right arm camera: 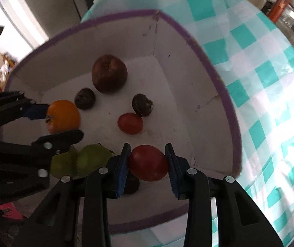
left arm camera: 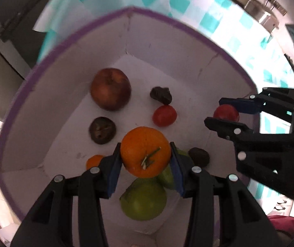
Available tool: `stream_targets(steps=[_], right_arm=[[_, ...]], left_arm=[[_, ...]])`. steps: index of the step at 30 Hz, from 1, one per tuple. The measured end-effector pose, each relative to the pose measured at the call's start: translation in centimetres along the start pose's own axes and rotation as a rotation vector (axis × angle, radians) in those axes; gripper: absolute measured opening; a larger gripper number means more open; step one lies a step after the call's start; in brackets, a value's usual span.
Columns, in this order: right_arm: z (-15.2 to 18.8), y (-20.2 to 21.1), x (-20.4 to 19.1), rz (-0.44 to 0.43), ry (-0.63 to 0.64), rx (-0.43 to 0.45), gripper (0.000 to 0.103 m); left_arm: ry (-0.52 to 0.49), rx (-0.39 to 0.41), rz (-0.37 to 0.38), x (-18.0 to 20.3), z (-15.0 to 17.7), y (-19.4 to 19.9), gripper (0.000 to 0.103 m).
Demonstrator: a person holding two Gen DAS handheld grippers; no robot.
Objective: Organize fruits
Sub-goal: 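Carry the orange and red tomato over the white box and lower them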
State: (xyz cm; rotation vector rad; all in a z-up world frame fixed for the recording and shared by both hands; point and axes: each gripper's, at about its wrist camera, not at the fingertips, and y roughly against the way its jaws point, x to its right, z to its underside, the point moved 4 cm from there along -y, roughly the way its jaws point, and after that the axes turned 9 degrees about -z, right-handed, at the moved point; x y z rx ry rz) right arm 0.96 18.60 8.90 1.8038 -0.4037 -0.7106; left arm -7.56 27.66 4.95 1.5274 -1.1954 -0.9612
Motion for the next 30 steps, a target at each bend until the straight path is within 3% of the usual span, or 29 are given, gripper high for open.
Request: stream_targets(steps=[11,30], right_arm=[[-0.5,-3.9,1.6,-0.011,0.032,-0.116,0.035],[-0.9,-5.3,2.0,-0.009,0.014,-0.135,0.039]], left_arm=[[-0.026,-0.072,-0.061,1.6,-1.4,-3.6,0.044],[0.005,-0.082,-0.096,1.1,-0.3,-4.2,0.045]])
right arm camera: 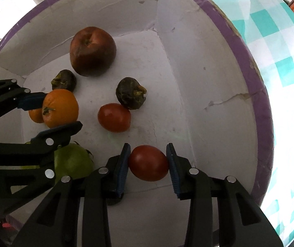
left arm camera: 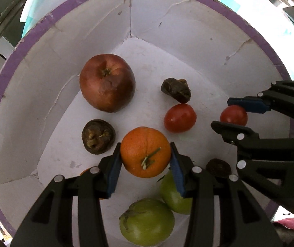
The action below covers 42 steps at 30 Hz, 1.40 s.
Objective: Organize fruits
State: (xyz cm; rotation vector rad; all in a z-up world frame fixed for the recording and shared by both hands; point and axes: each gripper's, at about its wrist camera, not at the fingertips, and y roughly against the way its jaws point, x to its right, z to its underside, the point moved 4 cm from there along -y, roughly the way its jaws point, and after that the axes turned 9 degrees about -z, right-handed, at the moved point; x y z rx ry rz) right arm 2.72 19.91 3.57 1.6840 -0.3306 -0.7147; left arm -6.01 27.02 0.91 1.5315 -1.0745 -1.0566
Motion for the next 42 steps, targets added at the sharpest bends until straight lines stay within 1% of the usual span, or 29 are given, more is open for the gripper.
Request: stream_targets(steps=[1,6,10,15,16,17,18,19,21,24,26,28,31,33,34,35,37,39,40,42], right_arm=[[-0.1,0.1,0.0,-0.001,-0.004,0.005,0.043],[-0.1,0.9,0.3,0.026,-0.027,0.028,0.051],[-0.1,1.6,0.2,0.037,-0.044,0.044,0.053],[0.1,2.7,-0.1,0.060,-0.068,0.063,0.057],[0.2,3.0,0.1,0.061,-0.073,0.067,0.061],[0.2,3.4,0.2,0.086,-0.090,0.072,0.066],[0.2,3.8,0.4,0.122,-0.117,0.073,0.080],[0.3,4.1,0.6,0.136,-0.143,0.076,0.087],[0.7,5.0,0.7,0.103,-0.185,0.100,0.087],[0.9,6.1,-0.1,0.088,-0.219,0.132,0.087],[0.9,6.8,-1.1,0.088,-0.227,0.154,0.087],[0.9,7.6,-2.1,0.089,-0.233,0.177,0.087],[1.3,9.0,-2.9,0.066,-0.244,0.236,0.087],[1.0,9.9,-3.1,0.057,-0.252,0.273,0.087],[1.0,10.1,-3.9,0.051,-0.263,0.294,0.087],[1.0,10.1,-3.6,0.043,-0.271,0.306,0.087],[1.0,10.6,-3.8,0.025,-0.294,0.324,0.087],[1.1,10.6,-4.3,-0.009,-0.311,0.325,0.087],[1.0,10.8,-4.4,-0.010,-0.313,0.322,0.087],[0.9,10.6,-4.6,0.016,-0.308,0.316,0.087]], left_arm=[[-0.001,0.004,-0.001,0.0,0.1,0.1,0.046],[0.001,0.034,-0.024,-0.1,0.0,1.4,0.058],[0.010,0.062,-0.031,-0.7,0.2,2.3,0.065],[0.030,0.116,-0.040,-1.4,0.7,3.9,0.081],[0.039,0.134,-0.038,-1.6,0.9,4.3,0.083],[0.044,0.147,-0.038,-2.5,0.9,4.8,0.090],[0.053,0.162,-0.035,-3.1,1.0,5.2,0.100],[0.069,0.180,-0.016,-3.6,1.2,5.8,0.101],[0.088,0.205,0.027,-3.9,1.5,6.7,0.101],[0.091,0.252,0.032,-4.4,2.1,8.2,0.101],[0.086,0.298,0.038,-4.6,2.5,9.2,0.102],[0.089,0.351,0.019,-4.9,2.9,10.6,0.102],[0.090,0.421,0.003,-5.8,3.2,12.9,0.102],[0.092,0.457,-0.026,-6.4,3.3,14.3,0.102],[0.097,0.480,-0.055,-6.6,3.5,15.4,0.102],[0.107,0.496,-0.072,-7.3,3.7,16.5,0.102],[0.143,0.519,-0.096,-7.9,3.6,17.4,0.102],[0.176,0.503,-0.094,-9.0,3.6,17.5,0.102],[0.215,0.464,-0.102,-9.5,3.5,17.1,0.102],[0.246,0.402,-0.077,-10.3,3.4,16.3,0.101]])
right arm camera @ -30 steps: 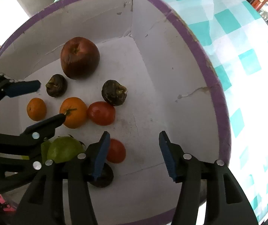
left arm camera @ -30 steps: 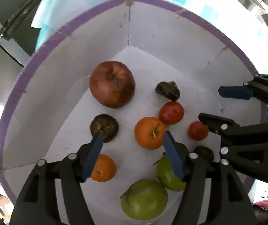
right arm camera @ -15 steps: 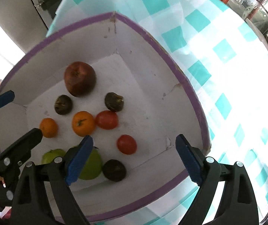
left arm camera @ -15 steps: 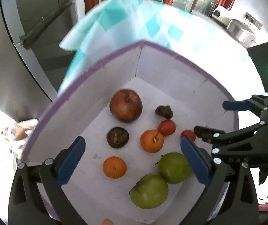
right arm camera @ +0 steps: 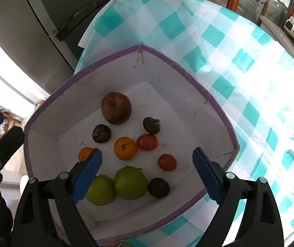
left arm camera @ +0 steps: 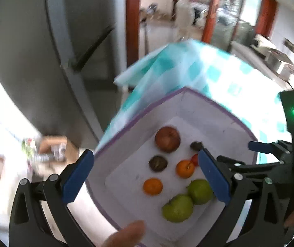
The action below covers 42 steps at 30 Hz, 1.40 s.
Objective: Organize fruits
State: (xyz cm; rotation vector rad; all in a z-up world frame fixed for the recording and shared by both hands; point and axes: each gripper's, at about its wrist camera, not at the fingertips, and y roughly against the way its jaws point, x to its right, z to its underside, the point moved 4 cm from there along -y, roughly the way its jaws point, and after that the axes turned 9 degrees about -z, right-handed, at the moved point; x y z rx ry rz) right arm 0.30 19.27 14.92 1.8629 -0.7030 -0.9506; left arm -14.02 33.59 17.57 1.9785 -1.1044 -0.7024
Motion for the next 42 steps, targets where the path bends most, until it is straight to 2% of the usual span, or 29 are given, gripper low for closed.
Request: stream_targets(steps=[2,7,16,24,42], right_arm=[[0.2,-0.6,-0.3,0.031,0.013,-0.016,0.087],[1.1,-1.6,0.1,0.061,0.010,-0.054,0.087],[1.4,-3.6,-0.6,0.084,0.051,-0.103,0.087],[1.5,-4.7,-1.0,0.087,0.069,-0.134,0.087],[1.7,-5.2,-1.9,0.094,0.074,-0.145,0.087]], left_arm=[[0.002,-0.055,0.033,-0.3,0.4,-1.1,0.101],[-0.050,-0.118,0.028,0.2,2.0,-3.0,0.101],[-0.091,-0.190,0.035,0.3,4.4,-5.4,0.101],[-0.098,-0.211,0.050,0.0,4.9,-6.5,0.101],[-0.098,-0.225,0.057,-0.5,5.2,-6.8,0.101]])
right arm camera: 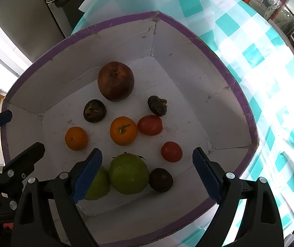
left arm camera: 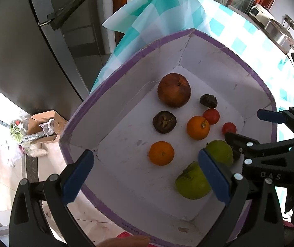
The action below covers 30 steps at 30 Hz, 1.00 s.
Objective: Organize fruits
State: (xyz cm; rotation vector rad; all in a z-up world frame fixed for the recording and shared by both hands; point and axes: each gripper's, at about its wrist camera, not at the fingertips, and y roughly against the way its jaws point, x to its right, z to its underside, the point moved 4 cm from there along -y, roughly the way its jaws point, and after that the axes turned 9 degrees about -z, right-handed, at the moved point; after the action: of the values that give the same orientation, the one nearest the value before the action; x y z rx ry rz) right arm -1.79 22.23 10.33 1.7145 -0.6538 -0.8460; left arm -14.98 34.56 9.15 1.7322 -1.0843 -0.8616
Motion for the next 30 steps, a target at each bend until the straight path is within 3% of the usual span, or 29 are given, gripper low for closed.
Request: stream_targets(steps=[11,22,30], right_arm=[[1.4,0.7,-0.6,0.008,-0.037,0.008,0.087],[1.5,2.1,-1.3,-0.002,-0.034,0.050,0.087],[2.4,4.2,-1.4,-0.061,0.020,0.112,0.087]], left_arm=[[-0.028,-0.015,0.026,-0.1,0.6,0.1,0.101],[0.005,0.021,-0.010,-0.8,1.0,1.1,0.101],[0.069,0.032,-0.132,-1.5,1.7,3.4,0.101]])
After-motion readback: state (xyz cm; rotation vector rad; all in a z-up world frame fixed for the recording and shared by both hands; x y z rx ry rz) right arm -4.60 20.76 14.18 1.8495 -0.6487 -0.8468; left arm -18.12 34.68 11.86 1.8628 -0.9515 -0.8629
